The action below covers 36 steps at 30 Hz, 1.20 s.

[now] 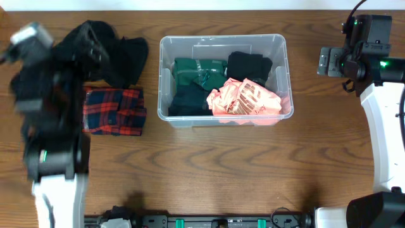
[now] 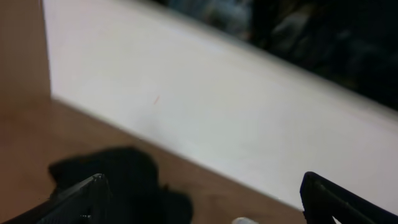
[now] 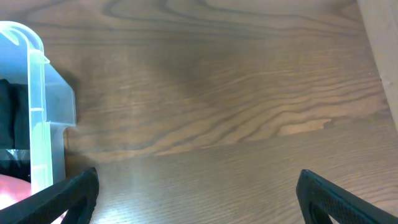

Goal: Pack container
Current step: 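Move the left gripper up toward the black garment at top left, then lower the left gripper onto the black garment and close it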

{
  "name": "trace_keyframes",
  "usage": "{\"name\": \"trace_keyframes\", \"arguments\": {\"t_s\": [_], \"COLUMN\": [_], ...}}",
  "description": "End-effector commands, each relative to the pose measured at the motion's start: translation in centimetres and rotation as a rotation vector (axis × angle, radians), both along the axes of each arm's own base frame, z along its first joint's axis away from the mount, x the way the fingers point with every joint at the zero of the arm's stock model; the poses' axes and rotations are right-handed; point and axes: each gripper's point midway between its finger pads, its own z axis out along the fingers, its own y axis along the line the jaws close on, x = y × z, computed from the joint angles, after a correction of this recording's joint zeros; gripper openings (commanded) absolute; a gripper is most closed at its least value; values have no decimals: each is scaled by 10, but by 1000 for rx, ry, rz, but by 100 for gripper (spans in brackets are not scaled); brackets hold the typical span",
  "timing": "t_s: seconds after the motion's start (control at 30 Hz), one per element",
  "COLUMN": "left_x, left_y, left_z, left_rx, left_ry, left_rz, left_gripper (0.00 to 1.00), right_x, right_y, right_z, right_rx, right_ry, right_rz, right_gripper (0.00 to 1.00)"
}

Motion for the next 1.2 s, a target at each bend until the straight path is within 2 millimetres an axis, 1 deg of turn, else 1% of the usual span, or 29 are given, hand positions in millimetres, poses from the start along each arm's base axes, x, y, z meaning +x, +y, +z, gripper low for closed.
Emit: {"name": "trace_keyframes", "arguments": {"t_s": [0.0, 0.1, 0.17, 0.2, 0.27, 0.3, 0.37, 0.43, 0.53, 0.67, 0.73, 0.8, 0.87, 0.97, 1.07, 1.17], "left_x": [26, 44, 54, 59, 67, 70, 74, 76, 78, 70, 71, 74, 77, 84, 91, 95], "left_y": [25, 47, 58, 61, 60, 59, 57, 62, 71, 88, 90, 91, 90, 86, 79, 73], "left_z": [-28, -65, -91, -103, -124, -131, -140, -144, -139, -129, -129, -135, -145, -165, -191, -223], "left_rx": [-76, -158, -185, -203, -253, -278, -320, -333, -268, -138, -121, -125, -134, -160, -198, -228], "left_ry": [51, 121, 177, 205, 257, 279, 317, 357, 416, 534, 562, 574, 592, 633, 682, 752], "left_rz": [105, 171, 177, 158, 92, 60, 15, 16, 31, 106, 104, 103, 95, 64, 20, -5], "left_gripper": [98, 98, 98, 98, 98, 98, 98, 98, 98, 98, 98, 98, 98, 98, 98, 98], "right_x": [-1, -1, -1, -1, -1, -1, -1, -1, -1, -1, -1, -1, -1, -1, -1, -1], "right_y": [-4, -4, -4, -4, -4, -4, -4, -4, -4, -4, -4, -4, -4, -4, -4, -4], "right_z": [-3, -3, -3, -3, -3, -3, -3, -3, -3, -3, -3, -3, -3, -3, -3, -3], "right_rx": [-5, -5, -5, -5, -5, -5, -5, -5, -5, -5, -5, -5, -5, -5, -5, -5], "right_ry": [10, 10, 10, 10, 10, 10, 10, 10, 10, 10, 10, 10, 10, 10, 10, 10], "right_rz": [-10, -10, -10, -10, -10, -10, -10, -10, -10, -10, -10, -10, -10, -10, -10, -10], "right_gripper": [99, 99, 99, 99, 99, 99, 99, 99, 99, 99, 99, 99, 99, 99, 99, 99]}}
